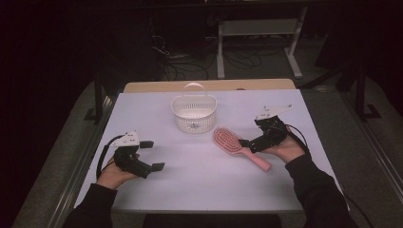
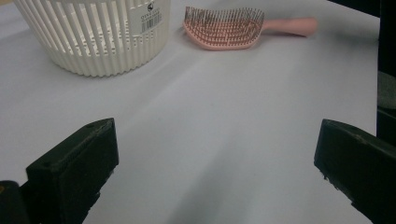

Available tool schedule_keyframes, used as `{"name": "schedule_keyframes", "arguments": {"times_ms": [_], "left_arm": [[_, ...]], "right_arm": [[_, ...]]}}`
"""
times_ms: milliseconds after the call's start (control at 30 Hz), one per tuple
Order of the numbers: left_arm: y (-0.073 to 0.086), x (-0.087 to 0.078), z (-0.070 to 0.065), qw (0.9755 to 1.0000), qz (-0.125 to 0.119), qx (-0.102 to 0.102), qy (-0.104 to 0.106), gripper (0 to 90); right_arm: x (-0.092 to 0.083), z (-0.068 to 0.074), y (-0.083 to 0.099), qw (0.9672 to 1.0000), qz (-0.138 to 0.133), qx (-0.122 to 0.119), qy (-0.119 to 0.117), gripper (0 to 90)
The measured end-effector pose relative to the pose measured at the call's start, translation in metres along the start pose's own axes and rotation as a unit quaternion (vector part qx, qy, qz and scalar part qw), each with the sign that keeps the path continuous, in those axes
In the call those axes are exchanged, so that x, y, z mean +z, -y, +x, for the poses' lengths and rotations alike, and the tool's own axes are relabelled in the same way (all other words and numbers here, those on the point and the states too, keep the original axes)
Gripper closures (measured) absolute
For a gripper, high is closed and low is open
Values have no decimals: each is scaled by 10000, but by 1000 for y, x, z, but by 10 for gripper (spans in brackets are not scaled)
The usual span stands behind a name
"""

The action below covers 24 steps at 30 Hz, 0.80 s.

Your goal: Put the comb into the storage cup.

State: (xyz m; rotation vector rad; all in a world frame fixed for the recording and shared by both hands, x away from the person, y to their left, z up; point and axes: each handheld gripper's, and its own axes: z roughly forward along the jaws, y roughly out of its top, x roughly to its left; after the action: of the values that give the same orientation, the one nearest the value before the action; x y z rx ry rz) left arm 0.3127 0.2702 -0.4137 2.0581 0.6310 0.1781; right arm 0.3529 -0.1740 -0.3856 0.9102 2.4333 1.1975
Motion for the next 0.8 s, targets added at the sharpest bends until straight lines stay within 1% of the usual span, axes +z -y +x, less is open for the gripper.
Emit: {"name": "schedule_keyframes", "arguments": {"times_ms": [333,533,700,800], "left_arm": [[0,1,0,10000,3,6,13,0],[0,1,0,10000,-11,6,26,0],[0,2,0,10000,3,17,30,0],[-1,2,-1,10000,4,28,36,0]], "right_arm": [[7,0,-6,10000,71,-35,-40,0],[9,-3,-11,9999,123,11,27,0],[11,-4,-9,9995,298,12,51,22],[13,-5,-8,9989,452,-17,80,34]]}}
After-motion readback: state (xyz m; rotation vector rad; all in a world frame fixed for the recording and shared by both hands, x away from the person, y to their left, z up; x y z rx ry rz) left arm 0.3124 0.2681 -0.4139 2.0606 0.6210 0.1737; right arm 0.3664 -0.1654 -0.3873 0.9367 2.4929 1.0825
